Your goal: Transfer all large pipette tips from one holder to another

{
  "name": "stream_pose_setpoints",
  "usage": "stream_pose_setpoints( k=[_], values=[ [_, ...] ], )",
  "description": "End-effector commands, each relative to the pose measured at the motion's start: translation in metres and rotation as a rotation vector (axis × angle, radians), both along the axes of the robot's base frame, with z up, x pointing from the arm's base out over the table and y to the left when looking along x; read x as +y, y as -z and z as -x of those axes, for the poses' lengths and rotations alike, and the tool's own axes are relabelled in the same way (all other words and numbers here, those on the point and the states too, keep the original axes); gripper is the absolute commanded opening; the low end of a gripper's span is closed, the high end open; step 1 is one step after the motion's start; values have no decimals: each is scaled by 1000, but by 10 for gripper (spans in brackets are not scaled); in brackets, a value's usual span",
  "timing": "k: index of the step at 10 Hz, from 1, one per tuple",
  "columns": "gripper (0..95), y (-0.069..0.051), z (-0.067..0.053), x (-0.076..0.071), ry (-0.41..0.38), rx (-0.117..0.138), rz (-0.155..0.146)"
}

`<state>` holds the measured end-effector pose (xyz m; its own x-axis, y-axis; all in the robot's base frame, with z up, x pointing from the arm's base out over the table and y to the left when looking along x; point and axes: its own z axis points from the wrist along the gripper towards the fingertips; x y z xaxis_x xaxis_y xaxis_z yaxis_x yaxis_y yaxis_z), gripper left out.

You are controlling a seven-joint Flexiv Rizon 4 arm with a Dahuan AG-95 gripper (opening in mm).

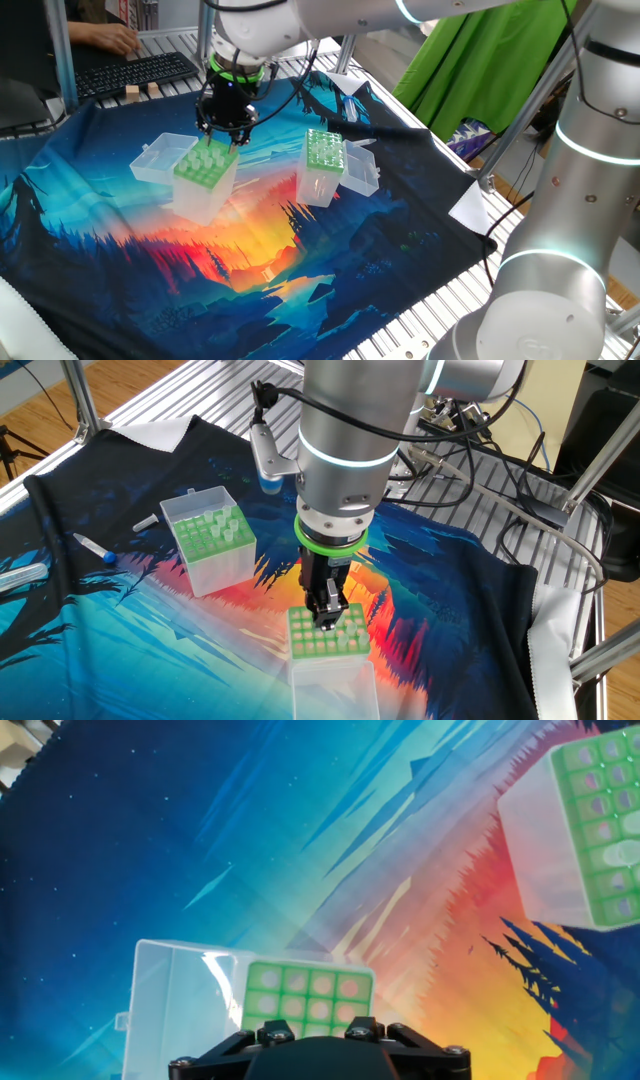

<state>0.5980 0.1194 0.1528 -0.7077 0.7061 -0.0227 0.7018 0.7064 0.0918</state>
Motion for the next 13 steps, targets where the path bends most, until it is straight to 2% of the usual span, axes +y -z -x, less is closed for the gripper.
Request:
stream_pose_setpoints(
  k=[1, 4, 5, 12, 13],
  values=[
    [380, 5, -3, 1, 3, -1, -1],
    [380, 8, -3, 1, 7, -1, -6],
    [190, 8, -3, 1, 4, -3, -5],
    [190, 12, 0, 7, 16, -14, -3],
    [0, 12, 1, 7, 9, -15, 0]
  ],
)
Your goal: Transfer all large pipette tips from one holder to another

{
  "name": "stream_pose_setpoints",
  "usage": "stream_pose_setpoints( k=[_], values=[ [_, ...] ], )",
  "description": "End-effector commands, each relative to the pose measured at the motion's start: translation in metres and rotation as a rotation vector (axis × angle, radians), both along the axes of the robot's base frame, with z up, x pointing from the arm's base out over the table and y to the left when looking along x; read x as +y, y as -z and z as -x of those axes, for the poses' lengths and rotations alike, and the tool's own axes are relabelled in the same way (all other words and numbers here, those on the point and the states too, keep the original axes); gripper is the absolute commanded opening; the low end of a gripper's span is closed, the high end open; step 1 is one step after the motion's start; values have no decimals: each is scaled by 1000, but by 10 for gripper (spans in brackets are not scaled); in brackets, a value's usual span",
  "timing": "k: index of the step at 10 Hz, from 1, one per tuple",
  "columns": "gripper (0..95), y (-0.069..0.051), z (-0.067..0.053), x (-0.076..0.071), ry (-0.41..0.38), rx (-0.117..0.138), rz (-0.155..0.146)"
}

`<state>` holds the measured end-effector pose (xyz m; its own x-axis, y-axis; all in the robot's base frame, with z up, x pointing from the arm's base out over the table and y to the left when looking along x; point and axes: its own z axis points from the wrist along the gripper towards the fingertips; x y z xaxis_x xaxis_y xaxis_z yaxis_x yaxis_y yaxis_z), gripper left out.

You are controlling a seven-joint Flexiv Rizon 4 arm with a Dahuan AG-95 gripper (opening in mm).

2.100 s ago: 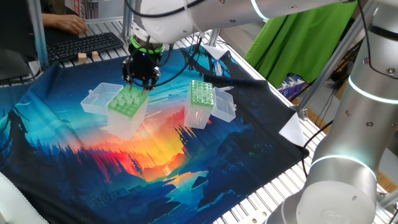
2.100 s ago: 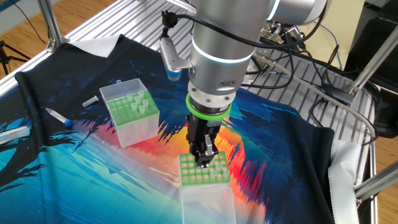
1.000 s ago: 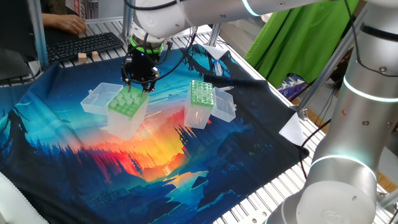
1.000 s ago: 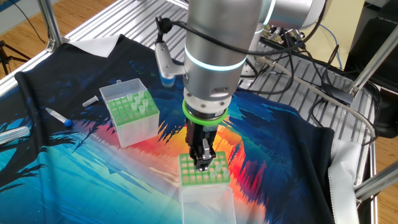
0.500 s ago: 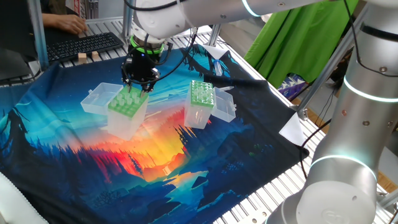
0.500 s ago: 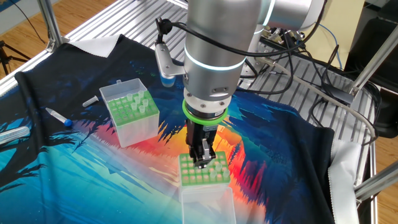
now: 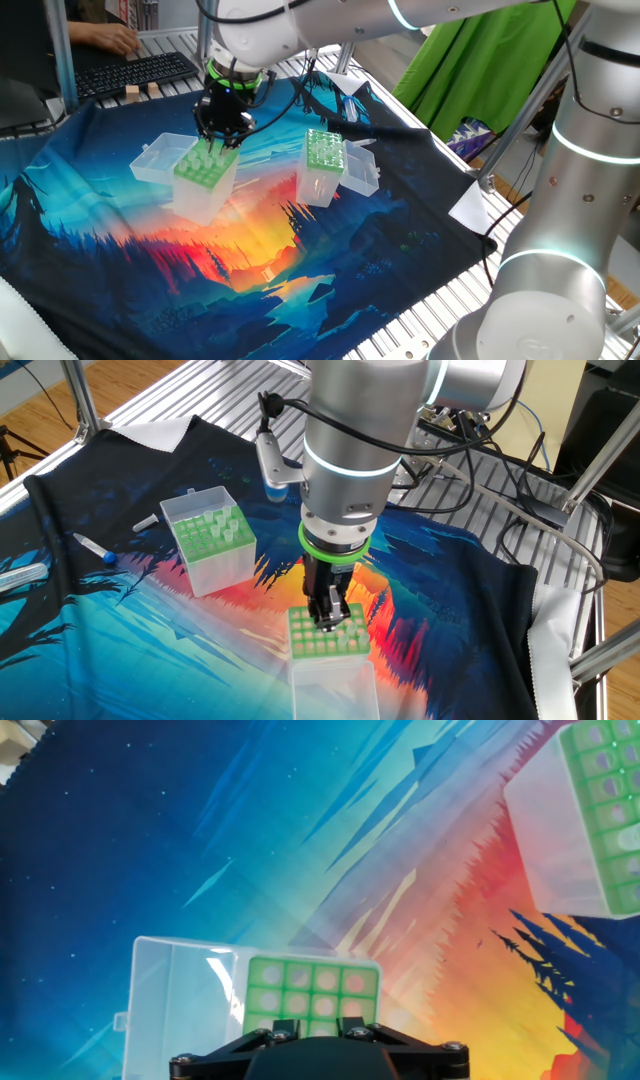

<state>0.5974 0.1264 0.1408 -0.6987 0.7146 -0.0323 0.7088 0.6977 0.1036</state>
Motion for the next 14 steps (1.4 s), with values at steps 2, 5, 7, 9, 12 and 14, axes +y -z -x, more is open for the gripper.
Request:
stream_pose_setpoints(
  k=[2, 5, 7, 9, 12, 14],
  values=[
    [0, 0, 0, 0, -15, -3, 10],
    [0, -3, 1, 1, -26, -4, 22],
    [0, -8, 1, 1, -31, -4, 23],
    [0, -12, 1, 1, -39, -3, 24],
    [0, -25, 1, 0, -45, 0, 26],
    [0, -38, 0, 0, -51, 3, 23]
  ],
)
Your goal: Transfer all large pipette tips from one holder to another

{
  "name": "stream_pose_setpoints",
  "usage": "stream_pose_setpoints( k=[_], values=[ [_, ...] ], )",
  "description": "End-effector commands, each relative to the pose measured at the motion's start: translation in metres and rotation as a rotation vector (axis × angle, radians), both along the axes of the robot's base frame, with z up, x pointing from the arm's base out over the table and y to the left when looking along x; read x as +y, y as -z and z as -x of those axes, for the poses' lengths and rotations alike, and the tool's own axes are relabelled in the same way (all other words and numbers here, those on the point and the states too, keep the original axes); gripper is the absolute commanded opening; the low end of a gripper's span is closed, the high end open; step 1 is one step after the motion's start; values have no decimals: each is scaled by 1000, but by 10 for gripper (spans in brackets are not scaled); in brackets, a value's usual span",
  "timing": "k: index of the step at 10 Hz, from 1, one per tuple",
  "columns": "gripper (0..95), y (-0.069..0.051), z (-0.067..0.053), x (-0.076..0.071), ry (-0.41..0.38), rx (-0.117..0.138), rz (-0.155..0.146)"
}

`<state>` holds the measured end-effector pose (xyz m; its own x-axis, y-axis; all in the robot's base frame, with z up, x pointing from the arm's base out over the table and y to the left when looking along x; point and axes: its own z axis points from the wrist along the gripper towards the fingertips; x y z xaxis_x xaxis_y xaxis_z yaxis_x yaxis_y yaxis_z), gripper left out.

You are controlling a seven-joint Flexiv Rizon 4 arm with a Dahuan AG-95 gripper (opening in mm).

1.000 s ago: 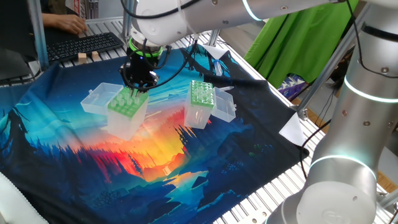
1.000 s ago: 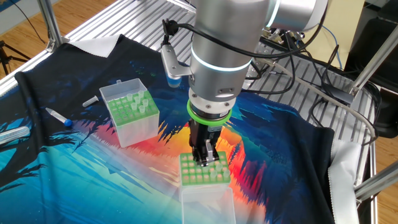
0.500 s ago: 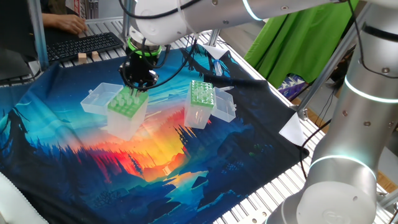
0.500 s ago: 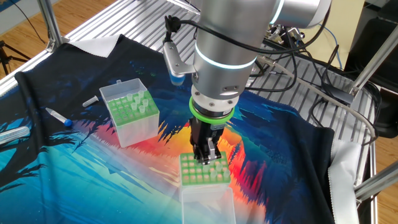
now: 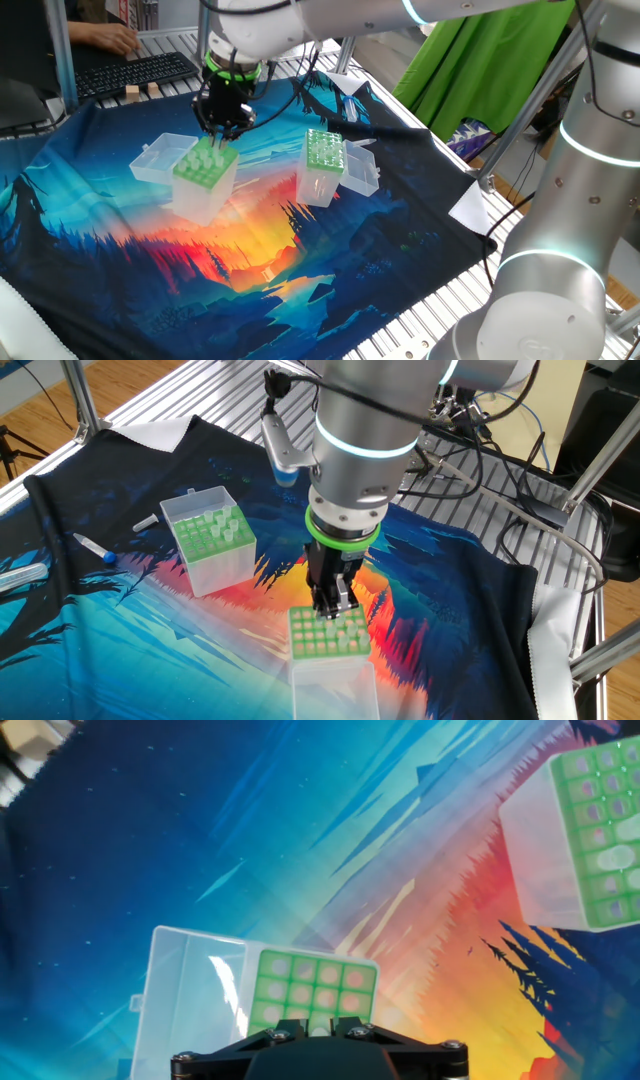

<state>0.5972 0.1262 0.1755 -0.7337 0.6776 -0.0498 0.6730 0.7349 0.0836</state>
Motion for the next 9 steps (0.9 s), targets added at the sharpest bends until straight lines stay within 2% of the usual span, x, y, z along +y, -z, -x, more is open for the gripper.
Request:
stream_pose_setpoints(
  k=[1, 9],
  values=[
    [0, -8, -1, 0, -6, 3, -2],
    [0, -58, 0, -5, -29, 6, -8]
  ],
)
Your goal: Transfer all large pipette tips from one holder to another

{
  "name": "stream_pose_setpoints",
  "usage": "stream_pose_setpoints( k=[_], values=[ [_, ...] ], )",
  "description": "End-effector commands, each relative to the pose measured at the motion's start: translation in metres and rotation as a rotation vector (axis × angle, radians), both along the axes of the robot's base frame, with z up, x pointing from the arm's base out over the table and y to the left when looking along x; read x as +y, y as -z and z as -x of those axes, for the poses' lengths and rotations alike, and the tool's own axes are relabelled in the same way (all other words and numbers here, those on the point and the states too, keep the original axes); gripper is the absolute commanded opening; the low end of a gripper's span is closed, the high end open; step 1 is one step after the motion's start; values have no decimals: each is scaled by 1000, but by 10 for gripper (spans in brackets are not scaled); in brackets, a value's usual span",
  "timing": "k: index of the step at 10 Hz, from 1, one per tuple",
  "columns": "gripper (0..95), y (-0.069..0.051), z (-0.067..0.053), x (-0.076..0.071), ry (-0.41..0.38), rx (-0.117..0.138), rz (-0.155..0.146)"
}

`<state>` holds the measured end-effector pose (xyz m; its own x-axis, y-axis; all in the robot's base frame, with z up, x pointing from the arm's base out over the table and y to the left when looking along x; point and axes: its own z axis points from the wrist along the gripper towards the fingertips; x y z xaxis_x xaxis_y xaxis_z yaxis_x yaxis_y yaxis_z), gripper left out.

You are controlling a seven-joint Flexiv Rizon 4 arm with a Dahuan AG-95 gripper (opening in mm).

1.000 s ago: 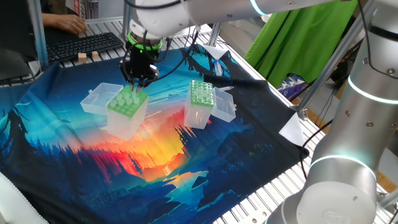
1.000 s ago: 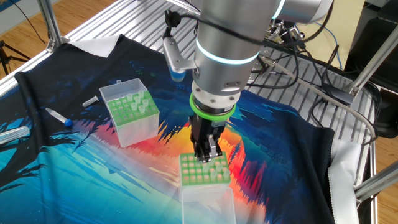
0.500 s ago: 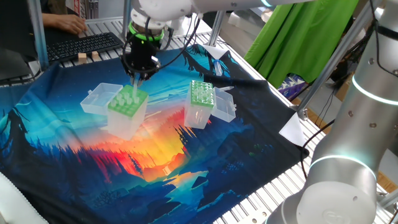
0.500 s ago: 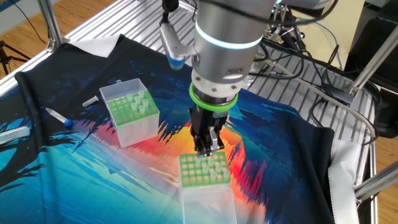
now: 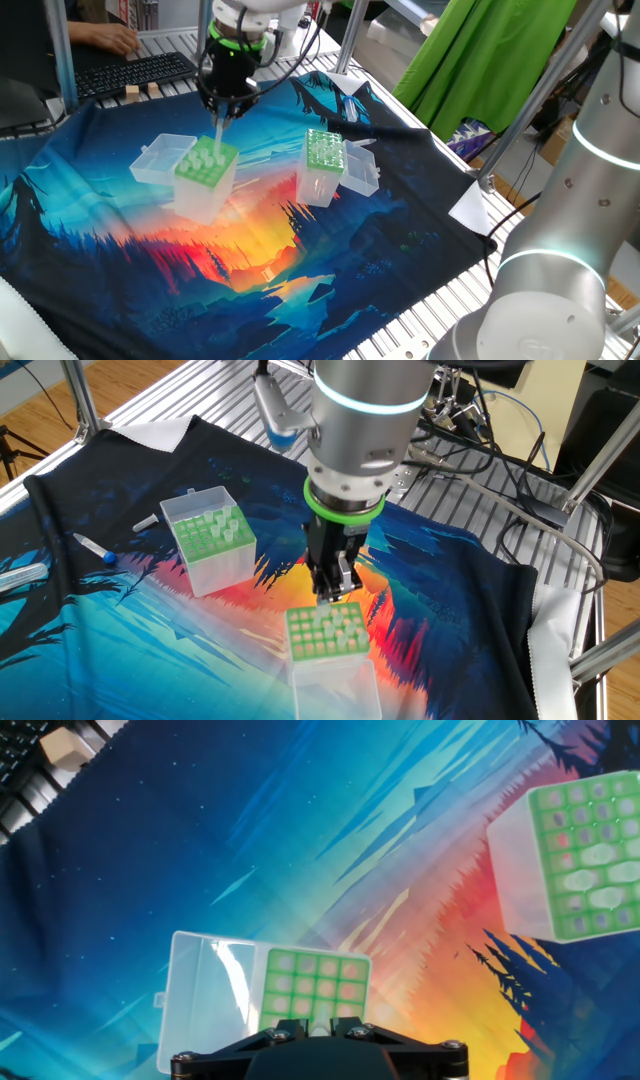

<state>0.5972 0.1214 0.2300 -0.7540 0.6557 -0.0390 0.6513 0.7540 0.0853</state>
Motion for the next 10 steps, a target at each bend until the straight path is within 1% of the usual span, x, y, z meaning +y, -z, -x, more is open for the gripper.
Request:
stream_pose_setpoints(
  k=[1, 7, 9, 10],
  values=[
    [0, -10, 1, -1, 1, -1, -2],
    [0, -45, 2, -7, -9, 5, -13],
    [0, -52, 2, -11, -28, 7, -5],
    [0, -59, 1, -15, -43, 11, 2]
  ],
)
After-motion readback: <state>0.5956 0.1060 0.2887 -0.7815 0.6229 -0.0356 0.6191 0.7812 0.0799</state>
